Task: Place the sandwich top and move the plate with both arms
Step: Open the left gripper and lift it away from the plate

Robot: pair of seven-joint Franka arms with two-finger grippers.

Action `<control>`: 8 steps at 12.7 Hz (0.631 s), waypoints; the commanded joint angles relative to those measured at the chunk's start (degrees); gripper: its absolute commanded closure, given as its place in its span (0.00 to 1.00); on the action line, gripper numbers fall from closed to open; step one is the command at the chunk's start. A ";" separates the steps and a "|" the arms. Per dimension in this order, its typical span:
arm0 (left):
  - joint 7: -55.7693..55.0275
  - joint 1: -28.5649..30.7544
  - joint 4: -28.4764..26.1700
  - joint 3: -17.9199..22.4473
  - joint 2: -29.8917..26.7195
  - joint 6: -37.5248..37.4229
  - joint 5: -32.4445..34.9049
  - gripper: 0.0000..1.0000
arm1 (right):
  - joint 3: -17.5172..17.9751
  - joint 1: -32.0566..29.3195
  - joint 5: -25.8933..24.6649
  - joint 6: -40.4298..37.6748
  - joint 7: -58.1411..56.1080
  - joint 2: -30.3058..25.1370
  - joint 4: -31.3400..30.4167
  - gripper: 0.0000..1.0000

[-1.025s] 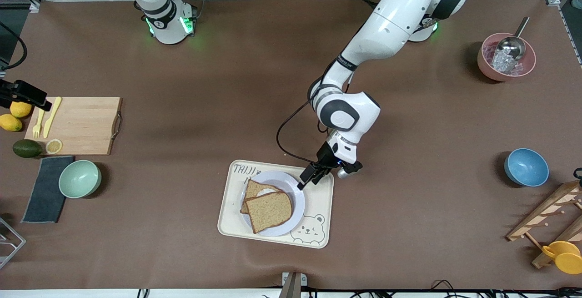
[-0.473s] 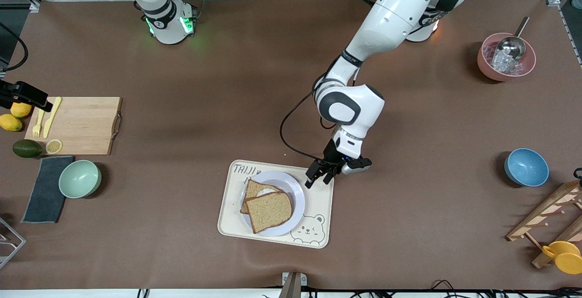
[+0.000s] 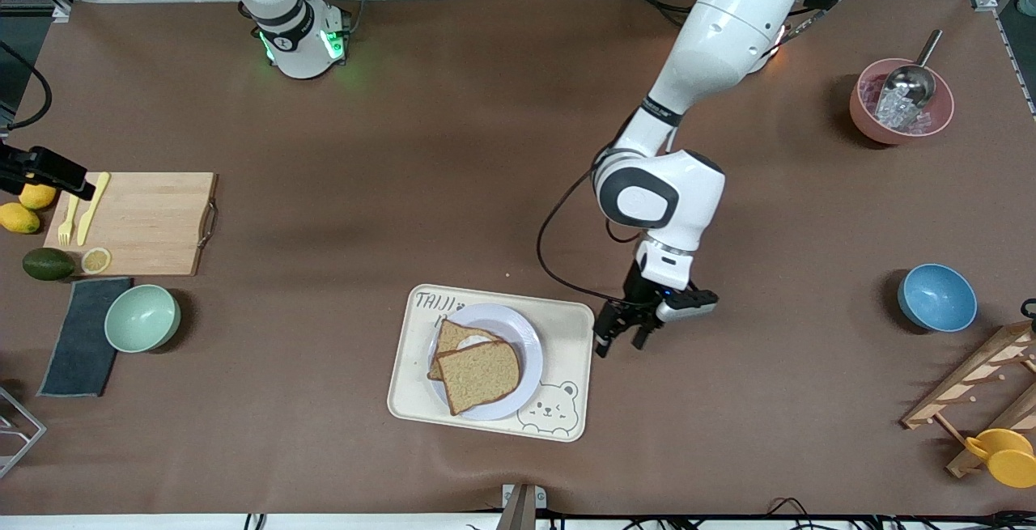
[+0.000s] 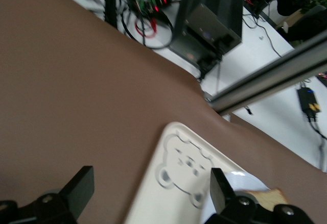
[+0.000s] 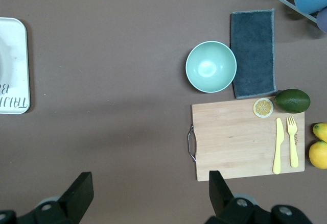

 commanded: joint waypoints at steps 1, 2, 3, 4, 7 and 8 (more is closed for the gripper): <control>1.90 5.02 -7.24 -0.51 -5.05 -1.49 7.12 0.00 | 0.16 0.09 -0.09 -0.33 0.95 1.04 1.26 0.00; 1.81 6.69 -10.22 -0.16 -7.15 -4.29 9.84 0.00 | 0.16 0.00 -0.09 -0.33 0.95 1.04 1.26 0.00; 1.72 8.62 -13.38 -0.07 -9.35 -7.45 13.52 0.00 | 0.16 -0.09 -0.09 -0.33 0.95 1.04 1.26 0.00; 1.29 10.64 -16.19 0.02 -11.37 -10.35 17.38 0.00 | 0.16 0.00 -0.09 -0.41 0.95 1.04 1.17 0.00; -5.71 13.82 -22.53 0.28 -15.77 -16.51 28.64 0.00 | 0.16 -0.09 -0.09 -0.24 0.95 1.13 1.17 0.00; -7.92 14.43 -24.46 1.59 -17.61 -19.14 31.46 0.00 | 0.16 -0.09 -0.09 -0.24 0.95 1.21 1.17 0.00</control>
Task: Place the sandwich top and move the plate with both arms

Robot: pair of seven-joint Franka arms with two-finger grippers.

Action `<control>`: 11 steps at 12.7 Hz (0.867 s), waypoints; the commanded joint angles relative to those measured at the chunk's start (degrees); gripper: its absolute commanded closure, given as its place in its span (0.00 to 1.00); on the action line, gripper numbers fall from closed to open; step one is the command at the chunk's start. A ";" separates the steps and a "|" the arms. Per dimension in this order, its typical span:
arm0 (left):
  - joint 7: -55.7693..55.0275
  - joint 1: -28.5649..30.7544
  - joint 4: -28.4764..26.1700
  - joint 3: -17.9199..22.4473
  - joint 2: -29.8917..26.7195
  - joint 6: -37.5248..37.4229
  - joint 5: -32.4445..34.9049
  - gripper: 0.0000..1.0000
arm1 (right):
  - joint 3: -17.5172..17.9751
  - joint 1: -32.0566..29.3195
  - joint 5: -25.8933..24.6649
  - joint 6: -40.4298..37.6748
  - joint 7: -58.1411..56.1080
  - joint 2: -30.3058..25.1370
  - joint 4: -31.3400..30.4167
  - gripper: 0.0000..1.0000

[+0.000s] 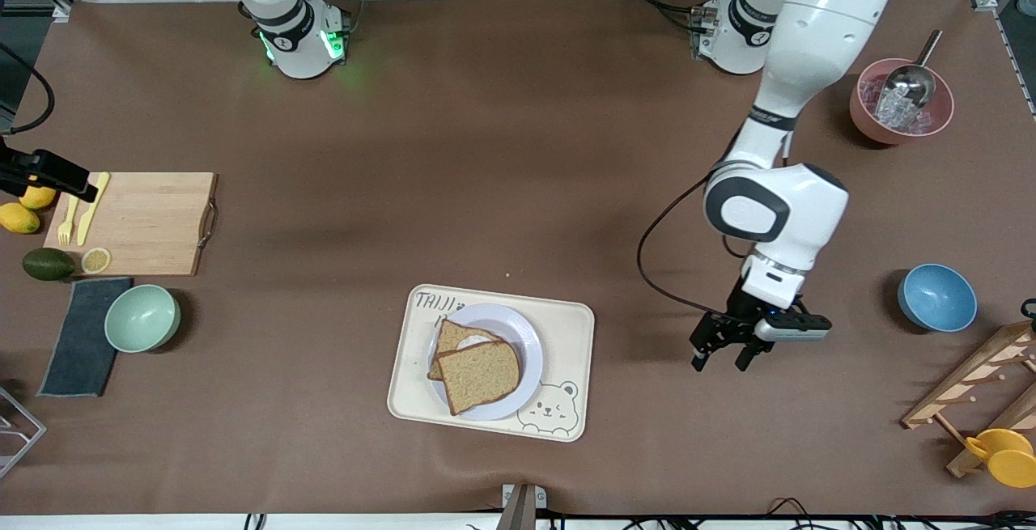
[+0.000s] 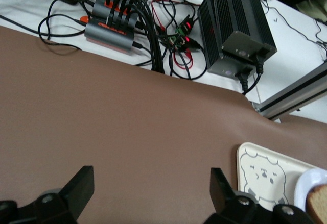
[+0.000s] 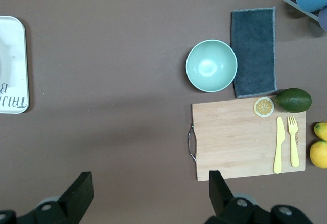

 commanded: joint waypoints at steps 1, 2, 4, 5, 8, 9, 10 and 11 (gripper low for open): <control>-5.93 0.83 -8.04 1.66 -6.94 -5.85 8.14 0.00 | 0.16 0.00 -0.09 -0.33 0.90 0.70 1.17 0.00; -10.21 2.40 -9.97 1.67 -8.69 -6.92 13.14 0.00 | 0.16 -0.09 -0.09 -0.33 0.90 0.70 1.17 0.00; -17.70 4.34 -14.28 1.93 -12.56 -11.91 22.37 0.00 | 0.16 -0.09 -0.09 -0.59 0.99 0.70 1.17 0.00; -19.38 6.01 -15.52 1.93 -14.23 -14.46 26.59 0.00 | 0.16 -0.09 -0.09 -0.68 0.99 0.70 1.17 0.00; -27.98 11.10 -16.67 2.37 -19.77 -27.18 42.13 0.00 | 0.25 -0.09 0.00 -1.12 1.08 0.61 1.08 0.00; -30.88 13.03 -16.59 2.37 -21.70 -32.10 48.72 0.00 | 0.25 -0.17 0.09 -1.21 0.99 0.61 1.08 0.00; -34.39 14.27 -16.67 2.37 -23.37 -37.29 53.83 0.00 | 0.25 -0.18 0.09 -1.21 0.99 0.70 1.08 0.00; -37.04 15.15 -16.59 2.37 -24.78 -41.77 58.32 0.00 | 0.25 -0.18 0.09 -1.21 1.08 0.61 1.08 0.00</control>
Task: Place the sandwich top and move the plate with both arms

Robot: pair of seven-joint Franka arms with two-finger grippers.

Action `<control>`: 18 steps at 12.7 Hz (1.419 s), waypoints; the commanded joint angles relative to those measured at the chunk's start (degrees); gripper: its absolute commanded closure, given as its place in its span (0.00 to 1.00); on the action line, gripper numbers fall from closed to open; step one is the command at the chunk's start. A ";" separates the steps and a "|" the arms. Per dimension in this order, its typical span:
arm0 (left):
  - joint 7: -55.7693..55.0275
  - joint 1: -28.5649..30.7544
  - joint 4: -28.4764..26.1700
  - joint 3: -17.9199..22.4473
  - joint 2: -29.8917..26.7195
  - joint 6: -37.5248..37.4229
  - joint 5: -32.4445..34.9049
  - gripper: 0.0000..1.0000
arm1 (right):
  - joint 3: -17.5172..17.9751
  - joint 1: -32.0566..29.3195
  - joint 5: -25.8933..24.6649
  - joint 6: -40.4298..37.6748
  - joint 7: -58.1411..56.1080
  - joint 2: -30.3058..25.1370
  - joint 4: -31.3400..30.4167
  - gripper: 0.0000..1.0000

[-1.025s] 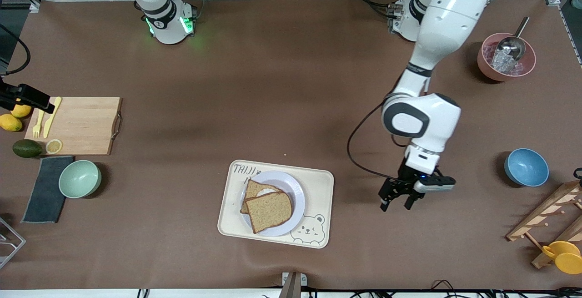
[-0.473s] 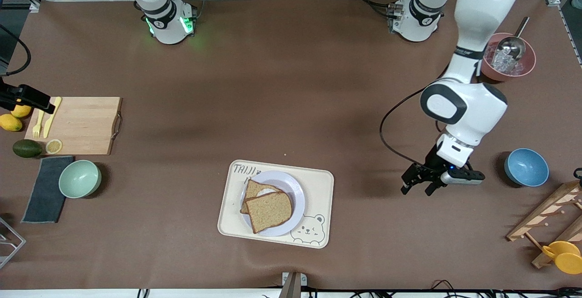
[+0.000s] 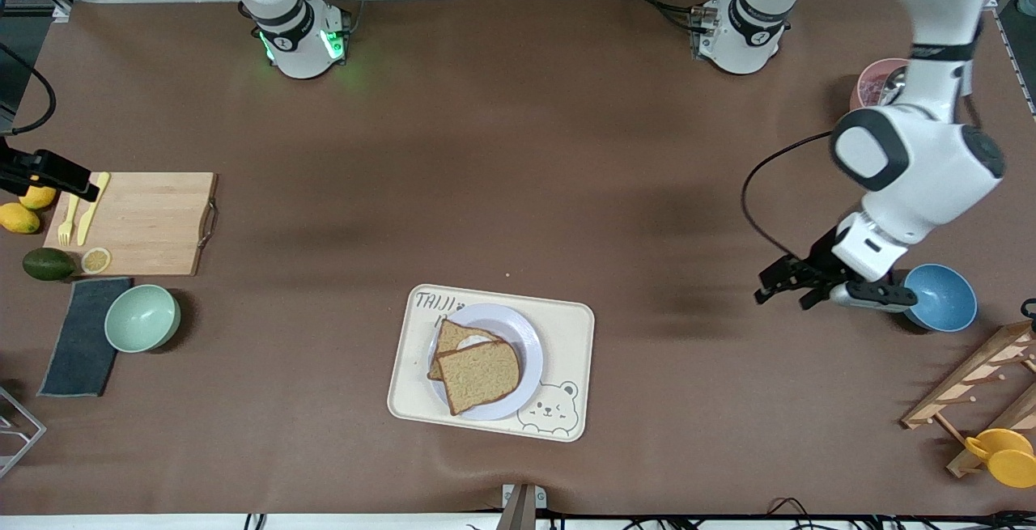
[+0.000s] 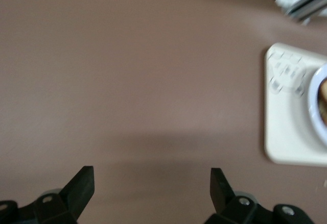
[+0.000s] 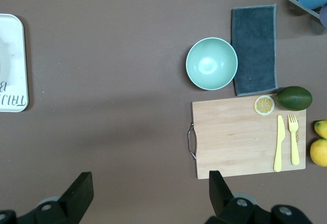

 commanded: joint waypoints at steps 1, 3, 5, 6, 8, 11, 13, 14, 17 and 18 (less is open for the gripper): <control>-5.76 2.84 -1.92 -0.28 -6.13 -10.09 10.94 0.00 | 0.16 -0.18 0.05 -0.76 0.91 0.52 1.17 0.00; -5.69 6.44 -1.65 -0.72 -10.87 -16.77 17.37 0.00 | 0.25 -0.18 0.05 -0.85 0.91 0.43 1.17 0.00; -5.77 7.16 0.19 -0.64 -14.22 -23.89 18.98 0.00 | 0.25 -0.26 0.05 -1.11 0.91 0.43 1.08 0.00; -5.86 7.25 2.29 -0.64 -14.85 -27.93 18.98 0.00 | 0.25 -0.26 0.05 -1.38 0.91 0.43 1.17 0.00; -8.13 7.07 8.95 -0.81 -14.85 -37.58 19.15 0.00 | 0.25 -0.18 0.05 -1.64 0.91 0.34 1.17 0.00; -13.75 6.54 17.49 -3.26 -14.24 -47.45 20.81 0.00 | 0.25 -0.35 0.05 -1.47 0.91 0.43 1.17 0.00; -19.01 6.54 20.32 -7.73 -14.15 -51.15 27.83 0.00 | 0.25 -0.35 0.05 -1.47 0.82 0.43 1.17 0.00; -21.57 6.54 20.32 -9.41 -14.15 -51.52 29.95 0.00 | 0.25 -0.44 0.05 -1.47 0.65 0.52 1.17 0.00; -22.65 6.55 20.41 -11.18 -15.81 -52.40 29.10 0.00 | 0.25 -0.53 -0.03 -1.20 0.73 0.52 1.34 0.00; -22.21 5.50 20.67 -10.66 -15.73 -52.31 26.30 0.00 | 0.25 -0.53 -0.03 -1.29 0.73 0.52 1.34 0.00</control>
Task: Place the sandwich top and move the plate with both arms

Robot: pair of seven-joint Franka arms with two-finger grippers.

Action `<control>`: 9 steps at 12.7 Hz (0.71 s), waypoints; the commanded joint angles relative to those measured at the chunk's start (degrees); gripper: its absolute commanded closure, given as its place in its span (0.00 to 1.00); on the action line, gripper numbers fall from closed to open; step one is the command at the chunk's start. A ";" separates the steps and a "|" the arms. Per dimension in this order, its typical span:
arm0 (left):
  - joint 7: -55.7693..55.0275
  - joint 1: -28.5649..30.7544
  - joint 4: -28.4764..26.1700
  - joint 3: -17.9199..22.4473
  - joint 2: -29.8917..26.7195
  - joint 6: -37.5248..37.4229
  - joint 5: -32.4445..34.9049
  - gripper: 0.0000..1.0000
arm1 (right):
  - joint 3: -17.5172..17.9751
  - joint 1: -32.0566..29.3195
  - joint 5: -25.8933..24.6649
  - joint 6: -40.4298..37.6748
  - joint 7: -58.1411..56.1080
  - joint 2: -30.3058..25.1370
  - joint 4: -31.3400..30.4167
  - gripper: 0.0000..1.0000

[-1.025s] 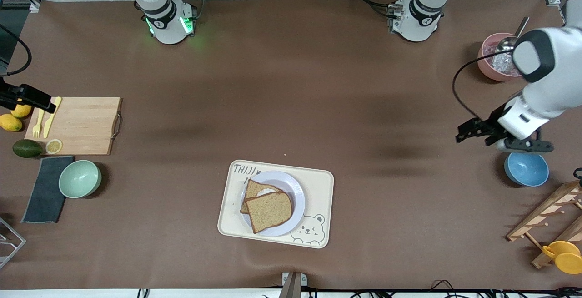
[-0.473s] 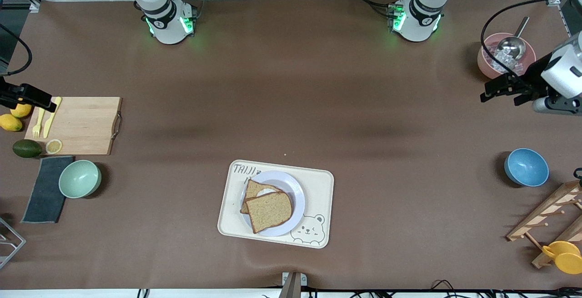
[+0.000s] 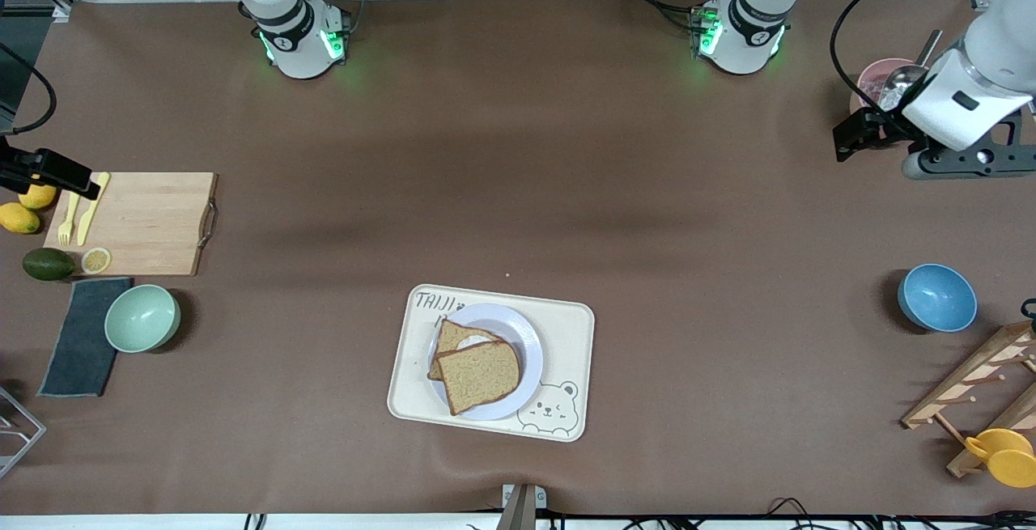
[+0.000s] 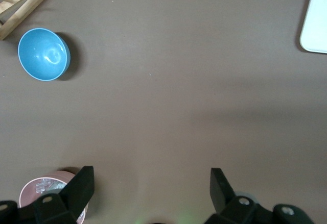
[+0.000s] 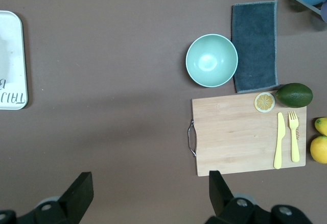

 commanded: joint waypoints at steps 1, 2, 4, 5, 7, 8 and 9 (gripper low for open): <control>1.23 -2.26 2.94 2.58 0.02 -1.42 -4.24 0.00 | 0.30 -0.55 -0.04 -0.70 0.52 0.52 1.34 0.00; 2.63 -3.93 3.48 3.39 0.11 -1.33 -4.26 0.00 | 0.30 -0.73 -0.04 -0.70 0.52 0.52 1.34 0.00; 3.70 -4.47 4.27 3.22 0.03 0.24 -3.65 0.00 | 0.30 -0.73 -0.13 -0.44 0.52 0.52 1.52 0.00; 3.70 -4.39 4.45 2.87 0.20 0.43 -3.56 0.00 | 0.30 -0.73 -0.13 -0.35 0.52 0.52 1.52 0.00; 4.05 -4.21 4.63 2.78 0.12 0.52 -3.30 0.00 | 0.30 -0.99 -0.04 -0.35 0.52 0.52 1.52 0.00; 5.27 -3.86 6.11 2.87 0.38 0.52 -3.38 0.00 | 0.30 -1.43 0.05 -0.35 0.26 0.61 1.52 0.00; 5.98 -3.68 7.08 3.04 1.34 0.52 -3.38 0.00 | 0.30 -1.52 0.05 -0.35 0.26 0.61 1.34 0.00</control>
